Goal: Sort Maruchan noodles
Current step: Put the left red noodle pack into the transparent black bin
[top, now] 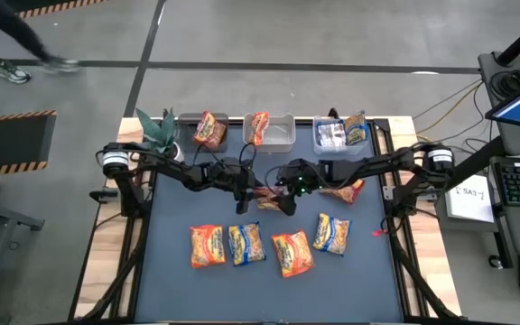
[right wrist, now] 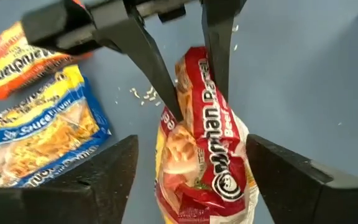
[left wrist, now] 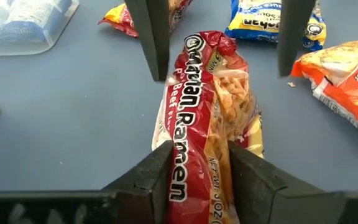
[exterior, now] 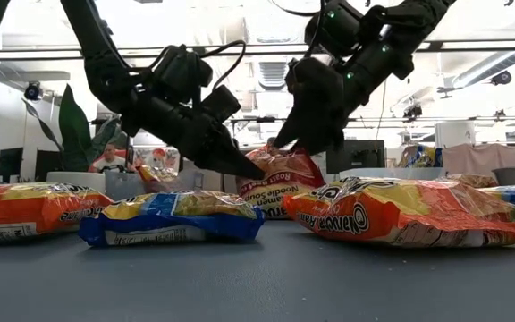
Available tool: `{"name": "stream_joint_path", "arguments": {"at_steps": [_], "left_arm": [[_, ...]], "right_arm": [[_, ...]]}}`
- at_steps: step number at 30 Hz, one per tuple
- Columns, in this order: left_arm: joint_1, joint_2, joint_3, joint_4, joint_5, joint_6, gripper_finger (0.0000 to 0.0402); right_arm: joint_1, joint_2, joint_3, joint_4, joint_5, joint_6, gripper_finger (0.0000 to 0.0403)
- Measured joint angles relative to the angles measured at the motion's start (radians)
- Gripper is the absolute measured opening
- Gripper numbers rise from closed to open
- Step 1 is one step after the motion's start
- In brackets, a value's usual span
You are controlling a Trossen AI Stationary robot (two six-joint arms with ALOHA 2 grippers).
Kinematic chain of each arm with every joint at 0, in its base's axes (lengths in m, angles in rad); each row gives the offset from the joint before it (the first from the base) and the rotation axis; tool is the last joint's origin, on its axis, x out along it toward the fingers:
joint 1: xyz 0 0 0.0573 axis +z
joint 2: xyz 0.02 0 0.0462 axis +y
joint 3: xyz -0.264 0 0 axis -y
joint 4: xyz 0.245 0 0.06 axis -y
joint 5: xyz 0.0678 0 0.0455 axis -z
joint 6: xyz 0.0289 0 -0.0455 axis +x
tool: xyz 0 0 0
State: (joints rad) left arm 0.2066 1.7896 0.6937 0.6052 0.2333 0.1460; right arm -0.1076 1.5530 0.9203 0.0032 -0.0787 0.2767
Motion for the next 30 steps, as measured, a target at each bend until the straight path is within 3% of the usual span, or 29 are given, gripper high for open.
{"name": "stream_joint_path", "arguments": {"at_steps": [10, 19, 30], "left_arm": [[-0.002, -0.077, 0.0, -0.028, -0.002, -0.035, 0.01], [-0.001, -0.301, 0.0, -0.124, -0.012, -0.036, 0.0083], [0.001, -0.588, 0.0, -0.336, -0.299, -0.027, 0.0071]], "right_arm": [[-0.03, -0.159, 0.0, -0.031, 0.059, -0.122, 0.0326], [-0.037, -0.336, -0.006, -0.025, 0.088, -0.293, 0.0326], [-0.037, -0.427, -0.108, 0.112, 0.106, -0.353, 0.0325]]}}
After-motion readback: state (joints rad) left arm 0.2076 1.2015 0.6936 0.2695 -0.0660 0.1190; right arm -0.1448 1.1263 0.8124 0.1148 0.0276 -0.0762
